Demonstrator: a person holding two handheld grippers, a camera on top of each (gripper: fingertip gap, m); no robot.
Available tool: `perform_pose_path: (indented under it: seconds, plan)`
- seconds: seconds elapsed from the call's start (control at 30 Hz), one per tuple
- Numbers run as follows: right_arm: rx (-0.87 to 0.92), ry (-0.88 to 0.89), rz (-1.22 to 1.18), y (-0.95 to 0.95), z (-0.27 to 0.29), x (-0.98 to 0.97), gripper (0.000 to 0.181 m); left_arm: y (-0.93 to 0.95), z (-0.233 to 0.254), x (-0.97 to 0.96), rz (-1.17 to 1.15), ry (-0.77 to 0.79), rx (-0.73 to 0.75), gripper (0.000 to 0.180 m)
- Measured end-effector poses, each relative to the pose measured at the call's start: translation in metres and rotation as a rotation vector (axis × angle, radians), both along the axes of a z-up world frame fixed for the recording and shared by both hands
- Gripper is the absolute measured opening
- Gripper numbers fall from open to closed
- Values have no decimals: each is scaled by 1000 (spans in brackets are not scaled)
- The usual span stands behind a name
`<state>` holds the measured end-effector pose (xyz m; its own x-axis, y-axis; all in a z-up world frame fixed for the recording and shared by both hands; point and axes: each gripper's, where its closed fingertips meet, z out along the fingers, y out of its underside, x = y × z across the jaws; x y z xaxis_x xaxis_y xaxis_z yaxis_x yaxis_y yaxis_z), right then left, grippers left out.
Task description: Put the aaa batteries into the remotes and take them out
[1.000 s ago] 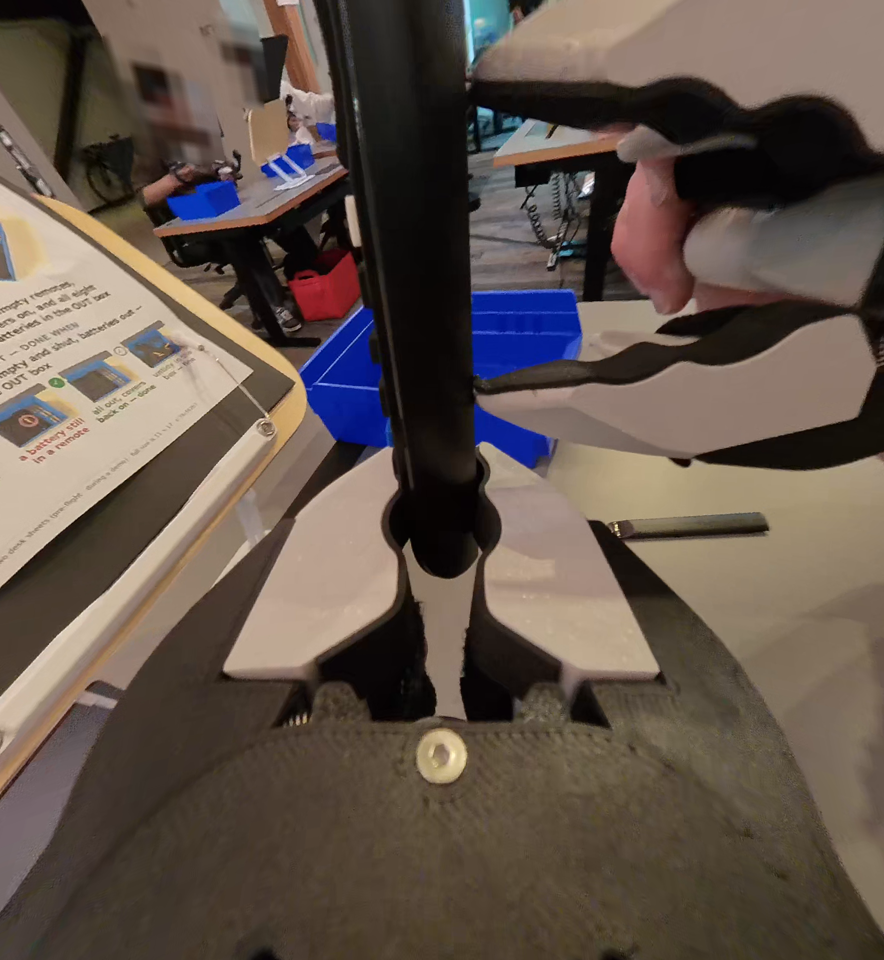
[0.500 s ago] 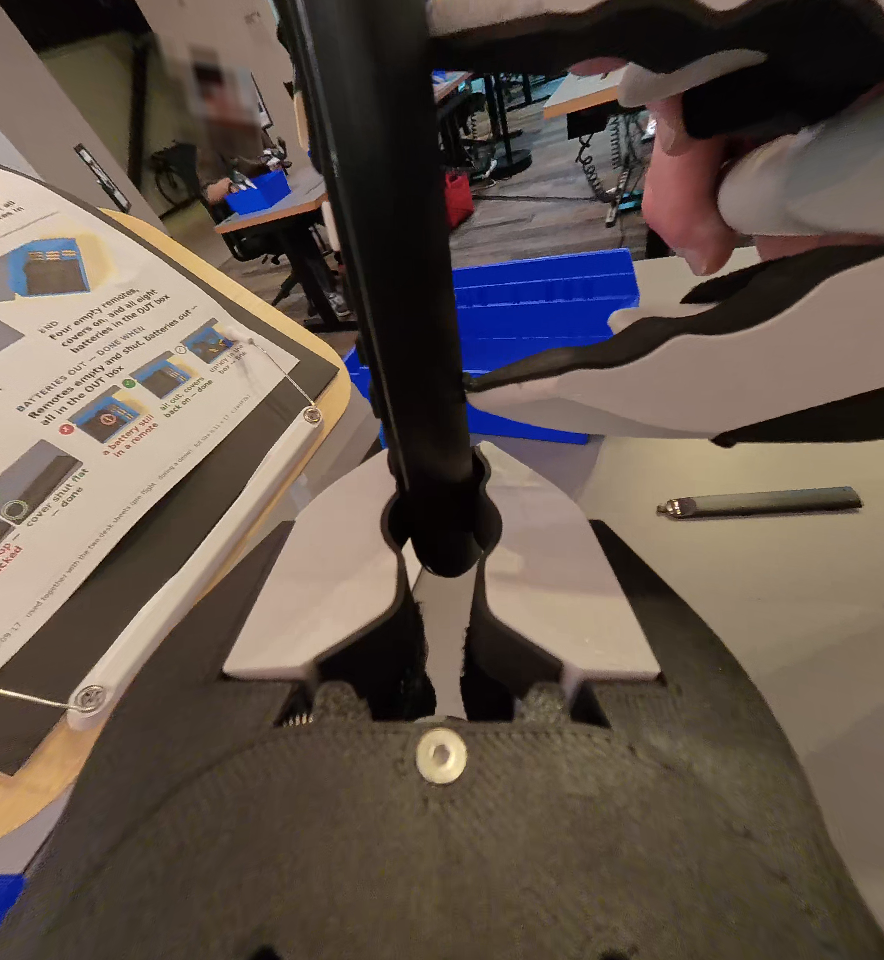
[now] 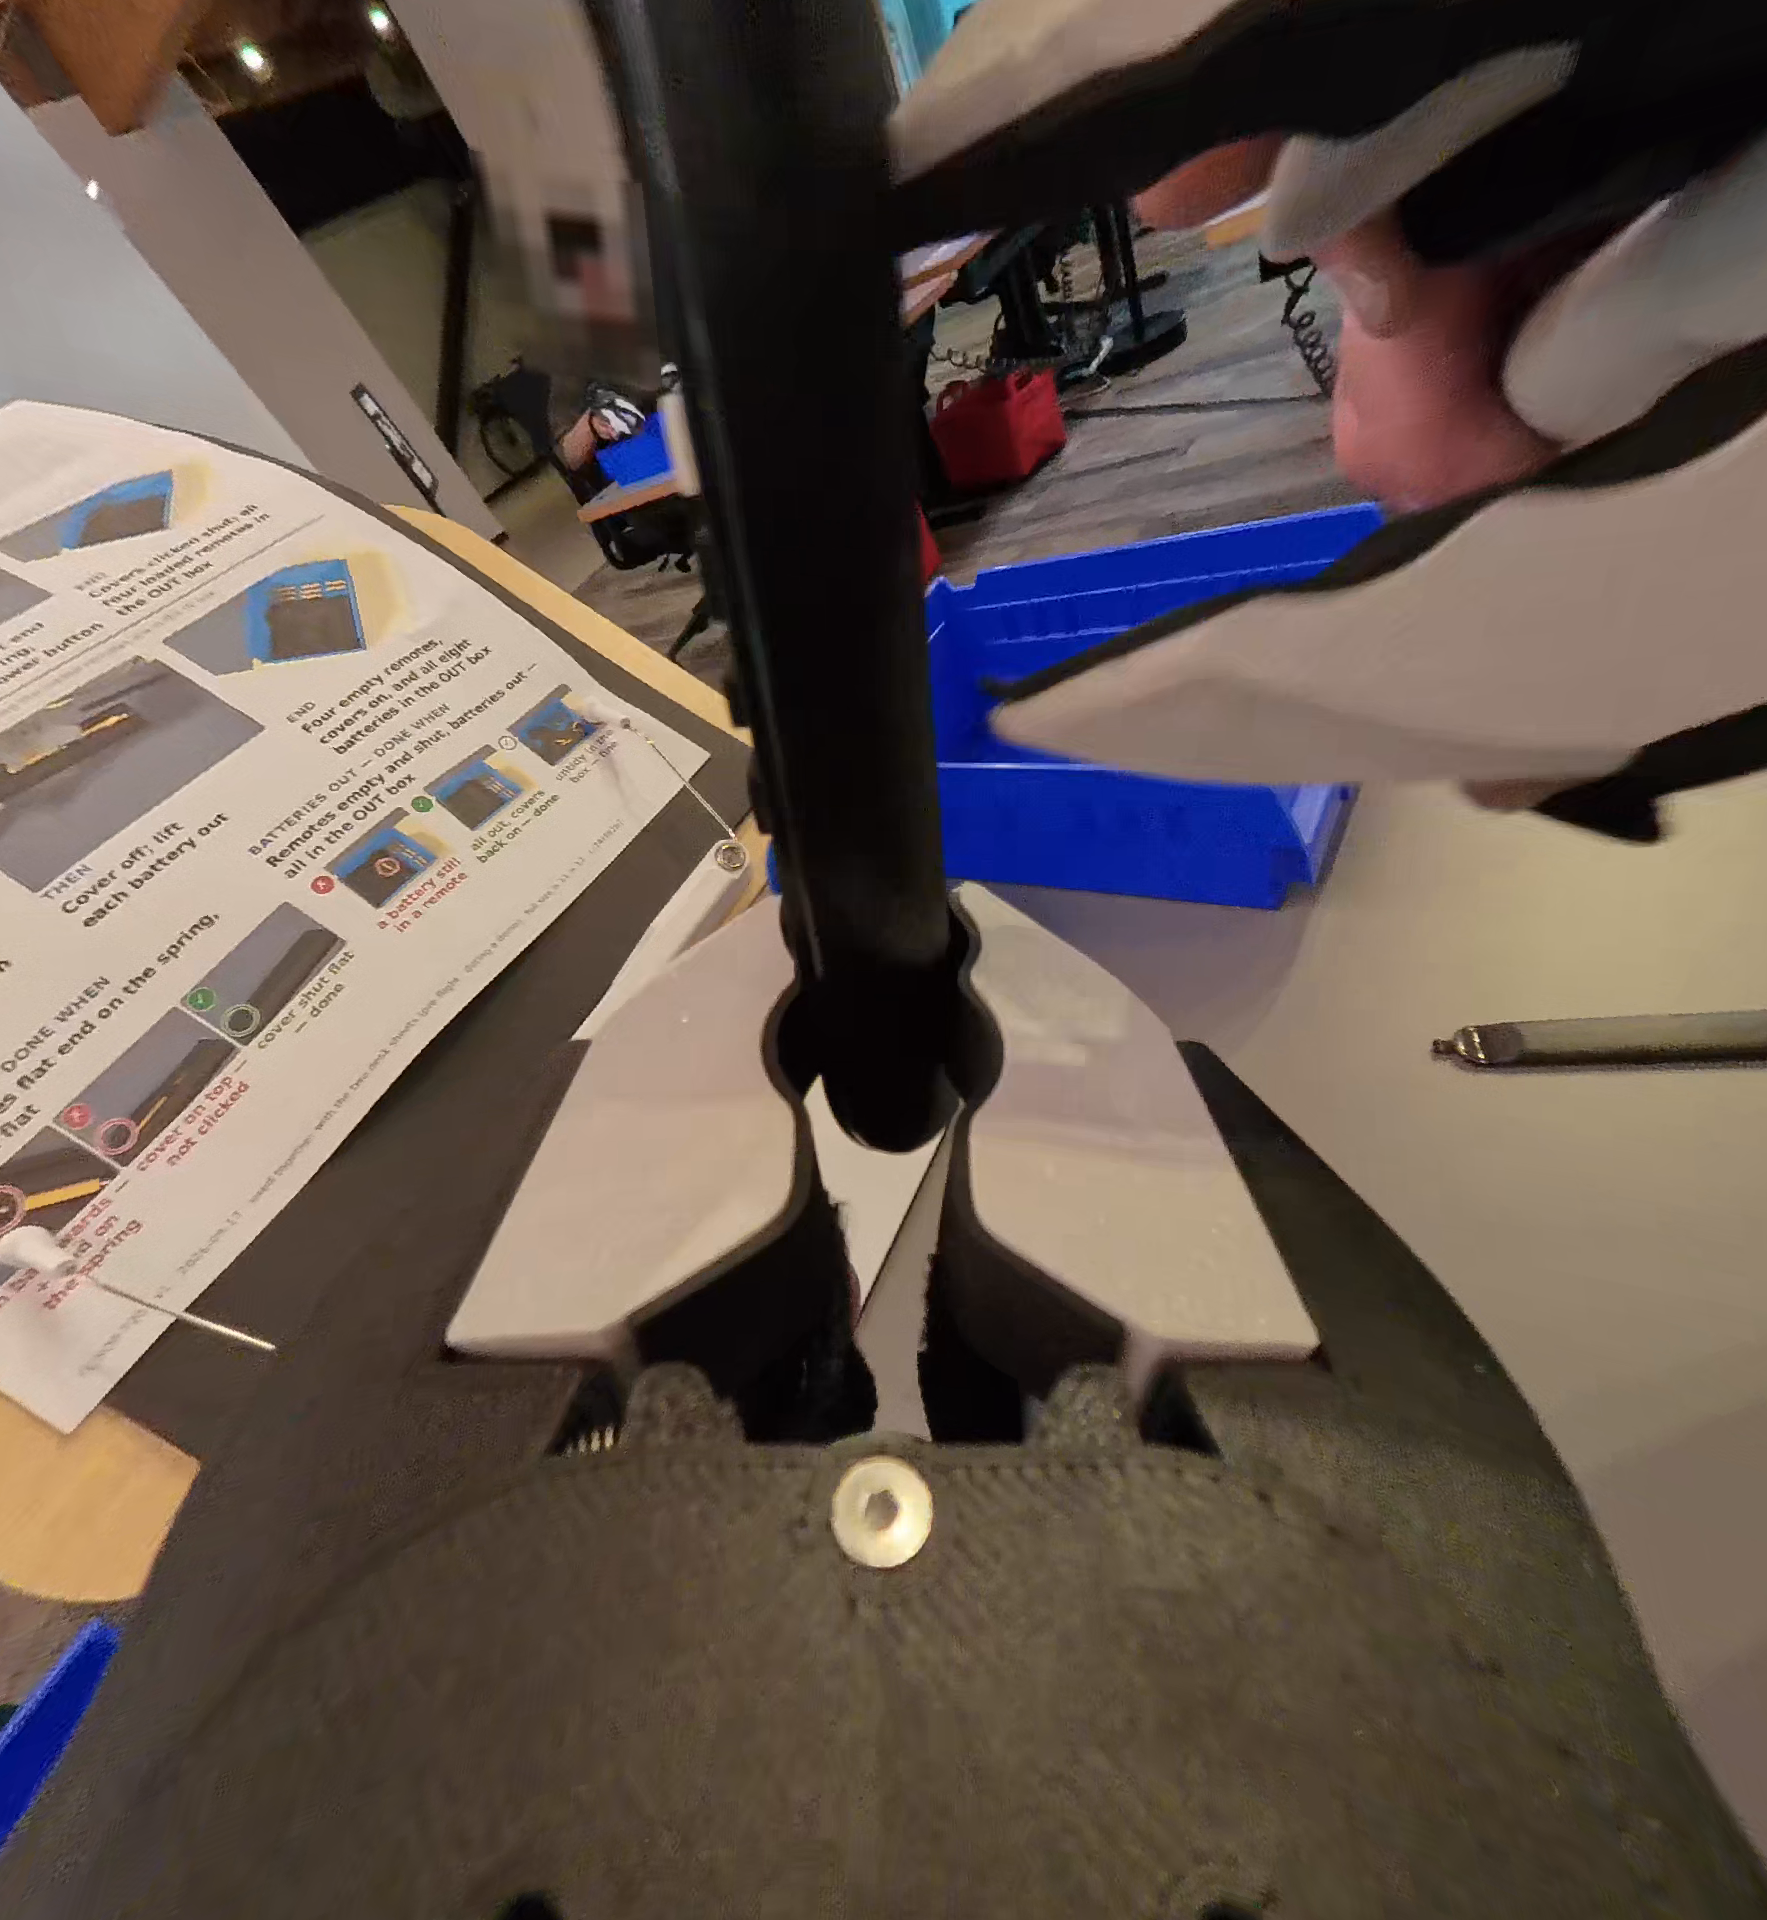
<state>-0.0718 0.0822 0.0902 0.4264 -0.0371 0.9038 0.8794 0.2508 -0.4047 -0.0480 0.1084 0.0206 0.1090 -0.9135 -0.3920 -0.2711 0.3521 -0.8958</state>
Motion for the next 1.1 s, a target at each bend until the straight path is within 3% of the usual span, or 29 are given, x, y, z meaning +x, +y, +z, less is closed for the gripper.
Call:
perform_pose_path:
  seconds: [0.3, 0.33, 0.4, 0.47, 0.53, 0.57, 0.63, 0.7, 0.77, 0.93, 1.1]
  plan:
    - [-178, 700, 312, -21, 9, 15, 47, -24, -13, 11, -219, -16, -224, 21]
    - [-112, 779, 331, -27, 15, 22, 56, -29, -11, 11, -254, -38, -260, 21]
    - [-150, 862, 329, -27, 5, 29, 66, -36, -6, 9, -312, -72, -305, 21]
    - [-213, 891, 378, -26, -5, 23, 57, -51, -4, 8, -390, -86, -329, 21]
    - [-442, 921, 525, -24, -20, -5, 47, -72, -3, 8, -489, -95, -341, 21]
    - [-449, 942, 559, -23, -19, -8, 34, -79, -4, 8, -513, -89, -338, 21]
    - [-493, 945, 650, -28, -17, -15, 31, -86, -2, 4, -558, -101, -353, 21]
    - [-533, 892, 637, -31, -20, -20, 28, -87, -5, -1, -582, -80, -366, 21]
    - [-577, 785, 620, -39, -25, -23, 22, -78, -5, -11, -544, -73, -328, 34]
    - [-786, 355, 312, -44, -66, 3, 20, -63, 14, -54, -425, -54, -156, 59]
    - [-932, -122, 4, -44, -97, 20, 20, -80, 22, -64, -296, 0, 85, 63]
